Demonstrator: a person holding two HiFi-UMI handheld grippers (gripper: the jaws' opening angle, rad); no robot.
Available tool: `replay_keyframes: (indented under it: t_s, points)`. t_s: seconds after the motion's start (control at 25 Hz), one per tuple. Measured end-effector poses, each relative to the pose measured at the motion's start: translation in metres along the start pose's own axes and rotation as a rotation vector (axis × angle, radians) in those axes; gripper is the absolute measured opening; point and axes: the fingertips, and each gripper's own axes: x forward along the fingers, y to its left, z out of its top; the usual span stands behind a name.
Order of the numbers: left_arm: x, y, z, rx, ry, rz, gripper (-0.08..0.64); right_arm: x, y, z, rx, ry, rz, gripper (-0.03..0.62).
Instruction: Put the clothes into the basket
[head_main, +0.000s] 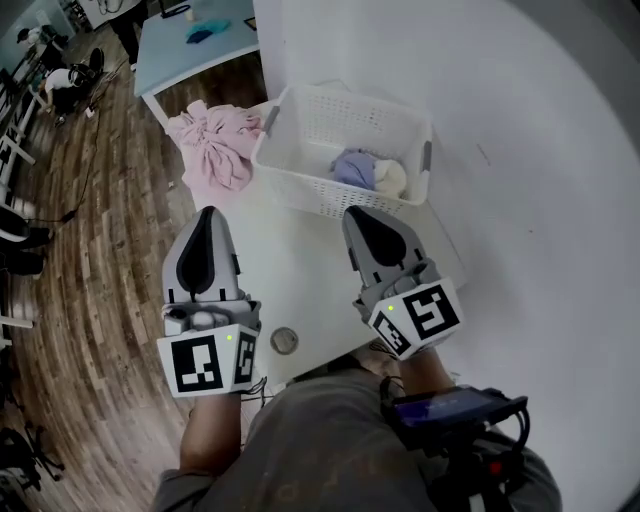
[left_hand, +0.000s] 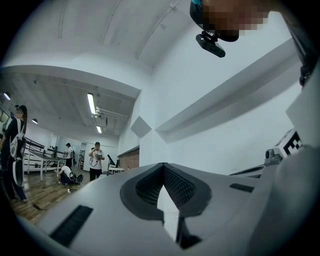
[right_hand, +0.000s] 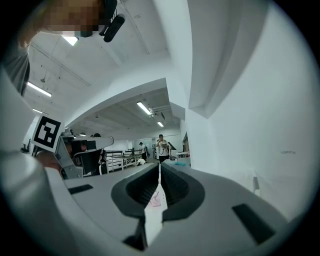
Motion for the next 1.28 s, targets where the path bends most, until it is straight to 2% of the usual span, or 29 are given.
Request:
replay_keyframes:
  t_s: [0.16,0.28,0.48,0.68,0.84,0.96,1.28]
  points:
    - [-0.004,-0.006,0.001,0.004,0.004,0.017,0.008,-0.002,0.001,0.0,0.01,0.008,0.032,0.018]
    - [-0.009,-0.001,-0.002,-0.001,0.021,0.057,0.008,0.003,0.002,-0.006,0.025,0.023,0.065,0.018]
    - [-0.017,0.02,0.002,0.027,0.057,0.175,0.008,0.027,0.007,-0.011,0.066,0.055,0.166,0.018]
    - [-0.055,0.07,0.002,0.082,0.087,0.324,0.008,0.058,0.042,-0.022,0.09,0.069,0.271,0.018]
    - [-0.104,0.122,0.002,0.088,0.084,0.444,0.008,0.077,0.086,-0.028,0.066,0.079,0.335,0.018]
    - [-0.148,0.163,0.007,0.079,0.069,0.496,0.008,0.085,0.129,-0.031,0.034,0.088,0.351,0.018]
    - [-0.253,0.267,0.015,0.045,0.038,0.491,0.008,0.095,0.265,-0.031,0.004,0.068,0.321,0.018]
